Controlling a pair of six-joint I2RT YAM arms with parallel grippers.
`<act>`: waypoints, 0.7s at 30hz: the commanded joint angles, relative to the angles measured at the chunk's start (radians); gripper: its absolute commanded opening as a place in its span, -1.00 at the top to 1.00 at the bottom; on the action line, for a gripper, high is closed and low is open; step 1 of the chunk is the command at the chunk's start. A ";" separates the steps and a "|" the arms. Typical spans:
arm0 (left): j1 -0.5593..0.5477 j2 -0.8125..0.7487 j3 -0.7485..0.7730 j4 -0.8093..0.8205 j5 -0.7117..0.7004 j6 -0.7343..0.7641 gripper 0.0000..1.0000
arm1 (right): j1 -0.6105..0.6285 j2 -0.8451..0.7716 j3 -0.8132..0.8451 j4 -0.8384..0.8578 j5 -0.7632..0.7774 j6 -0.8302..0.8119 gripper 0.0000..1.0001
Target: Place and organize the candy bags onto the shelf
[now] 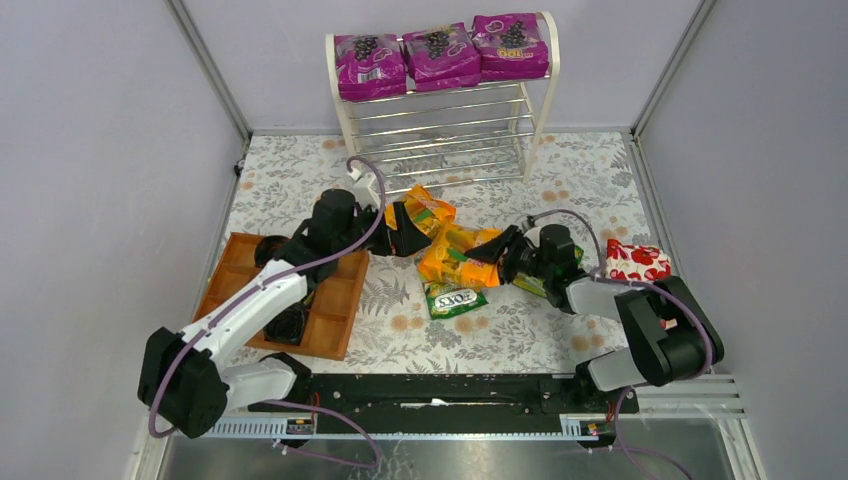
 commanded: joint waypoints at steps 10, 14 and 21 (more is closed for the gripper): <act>0.001 -0.066 0.079 -0.062 -0.056 0.146 -0.90 | -0.180 -0.126 0.058 0.158 -0.117 0.151 0.06; -0.005 -0.087 0.098 -0.094 -0.069 0.184 -0.90 | -0.222 -0.083 0.120 0.274 -0.068 0.225 0.07; -0.039 -0.137 0.118 -0.181 -0.172 0.270 -0.91 | -0.235 0.037 0.318 0.367 0.073 0.257 0.07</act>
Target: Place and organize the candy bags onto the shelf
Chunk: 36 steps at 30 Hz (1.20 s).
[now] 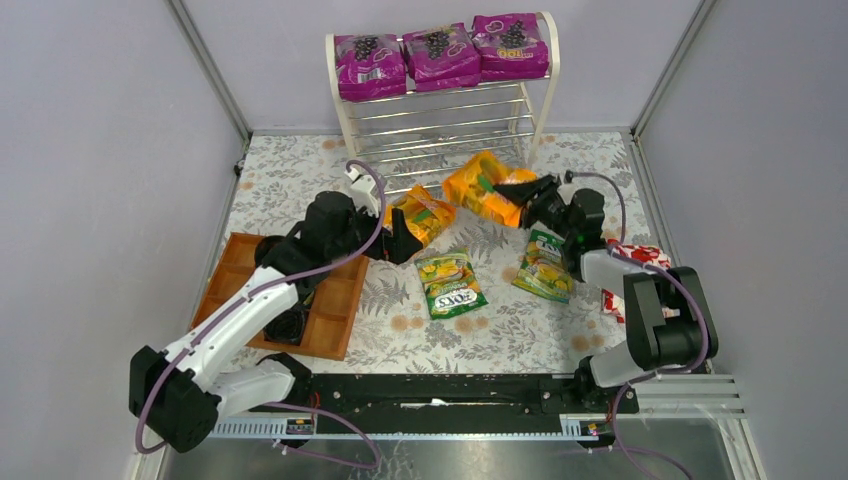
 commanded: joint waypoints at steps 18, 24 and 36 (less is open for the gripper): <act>-0.176 -0.088 -0.005 -0.020 -0.229 0.143 -0.97 | 0.030 0.435 0.647 0.224 0.462 0.034 0.07; -0.239 -0.090 -0.002 -0.028 -0.259 0.158 -0.98 | 0.067 0.482 0.733 0.142 0.577 0.001 0.06; -0.263 -0.117 0.002 -0.046 -0.301 0.183 -0.97 | 0.099 0.531 0.871 -0.016 0.780 -0.042 -0.01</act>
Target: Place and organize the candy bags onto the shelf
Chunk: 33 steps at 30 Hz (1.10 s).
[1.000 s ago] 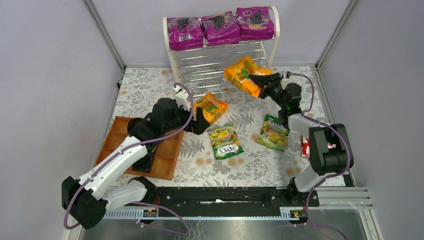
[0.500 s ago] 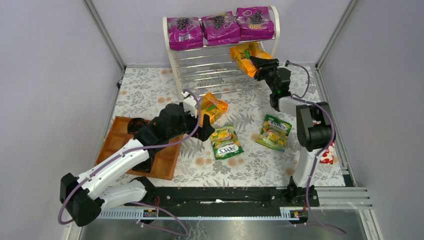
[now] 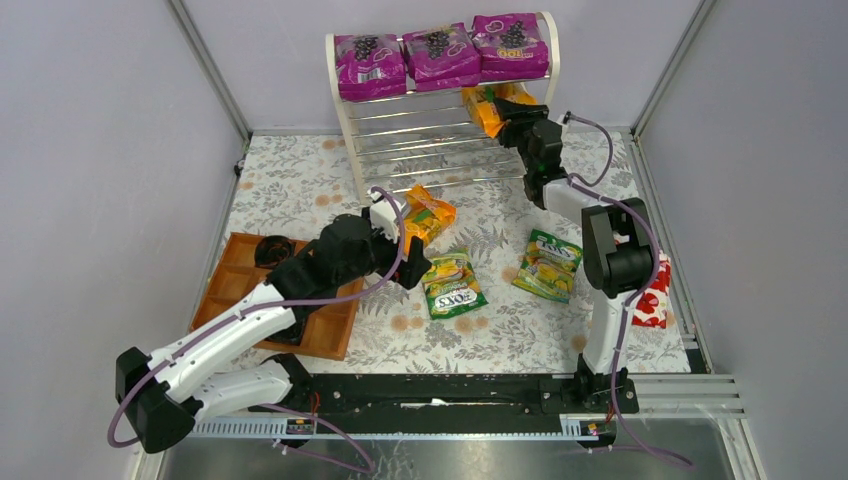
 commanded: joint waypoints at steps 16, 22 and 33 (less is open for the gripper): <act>-0.004 -0.033 0.006 0.020 -0.026 0.021 -0.97 | 0.004 0.026 0.141 -0.015 0.120 -0.005 -0.14; -0.004 -0.034 0.004 0.021 -0.026 0.020 -0.97 | 0.005 -0.038 0.085 -0.082 0.128 -0.022 -0.26; -0.004 -0.032 0.002 0.023 -0.025 0.016 -0.98 | 0.004 -0.204 -0.022 -0.280 0.105 -0.099 -0.70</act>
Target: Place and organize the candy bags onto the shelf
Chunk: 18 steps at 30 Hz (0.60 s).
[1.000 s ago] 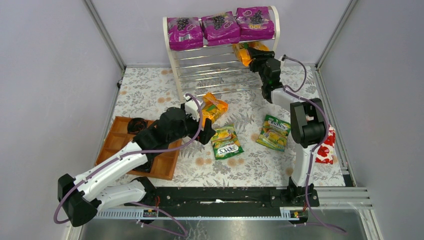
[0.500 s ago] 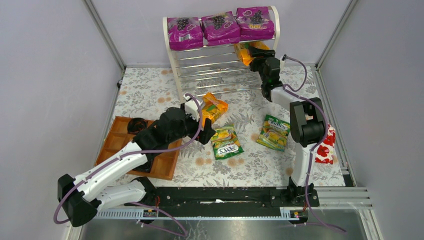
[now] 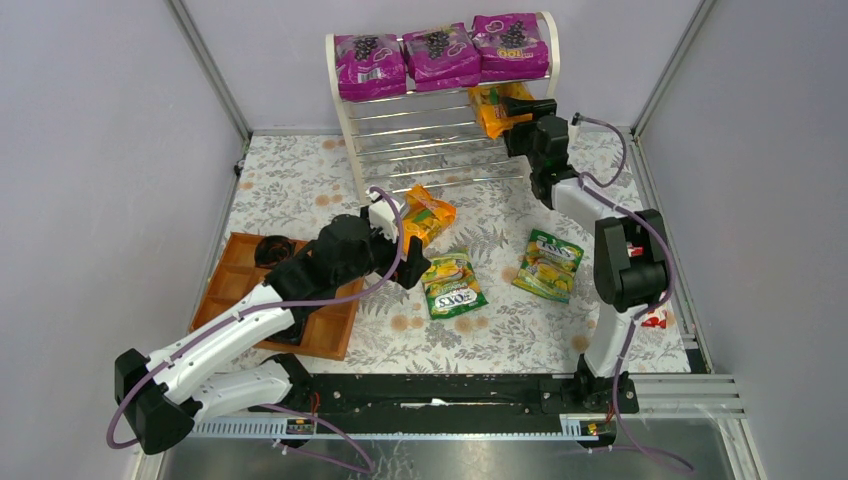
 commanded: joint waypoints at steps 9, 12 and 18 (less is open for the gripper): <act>-0.003 -0.018 0.003 0.022 -0.014 0.006 -0.98 | -0.006 -0.293 -0.181 -0.220 -0.093 -0.253 -0.78; -0.003 -0.009 0.004 0.022 -0.034 0.007 -0.97 | -0.006 -0.356 -0.252 -0.263 -0.224 -0.452 -0.78; -0.001 0.029 0.005 0.018 -0.077 -0.004 -0.97 | 0.041 -0.424 -0.401 -0.368 -0.511 -0.755 -0.84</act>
